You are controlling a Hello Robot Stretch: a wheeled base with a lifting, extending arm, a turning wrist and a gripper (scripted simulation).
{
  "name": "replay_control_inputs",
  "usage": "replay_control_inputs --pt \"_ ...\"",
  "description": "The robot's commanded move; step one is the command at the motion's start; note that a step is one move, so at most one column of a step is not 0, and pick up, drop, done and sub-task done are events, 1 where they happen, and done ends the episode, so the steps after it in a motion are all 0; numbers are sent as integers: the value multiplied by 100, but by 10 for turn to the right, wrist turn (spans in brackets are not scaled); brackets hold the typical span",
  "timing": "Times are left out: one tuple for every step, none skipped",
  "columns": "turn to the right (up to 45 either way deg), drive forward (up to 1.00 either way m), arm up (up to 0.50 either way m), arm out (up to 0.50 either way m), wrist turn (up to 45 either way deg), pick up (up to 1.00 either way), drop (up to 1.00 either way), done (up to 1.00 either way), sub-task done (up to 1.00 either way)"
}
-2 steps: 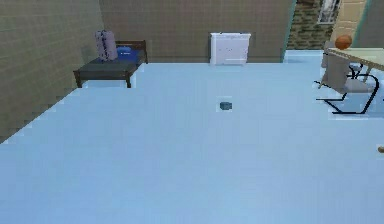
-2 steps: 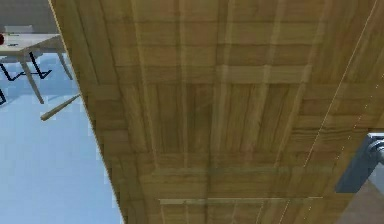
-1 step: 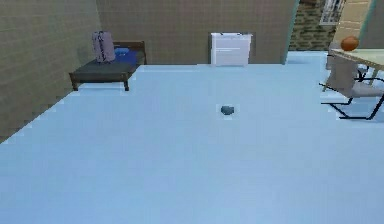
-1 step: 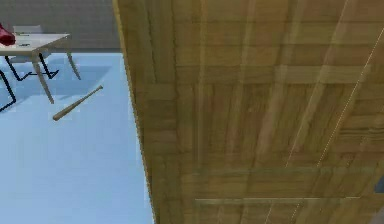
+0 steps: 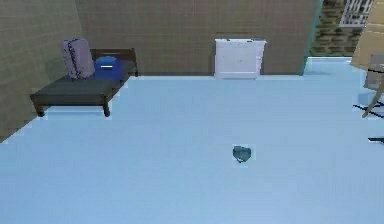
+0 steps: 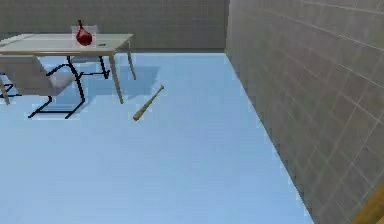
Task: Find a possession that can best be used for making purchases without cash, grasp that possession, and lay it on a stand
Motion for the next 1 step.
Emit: replay_control_inputs --pt "0 100 0 0 0 0 0 0 0"
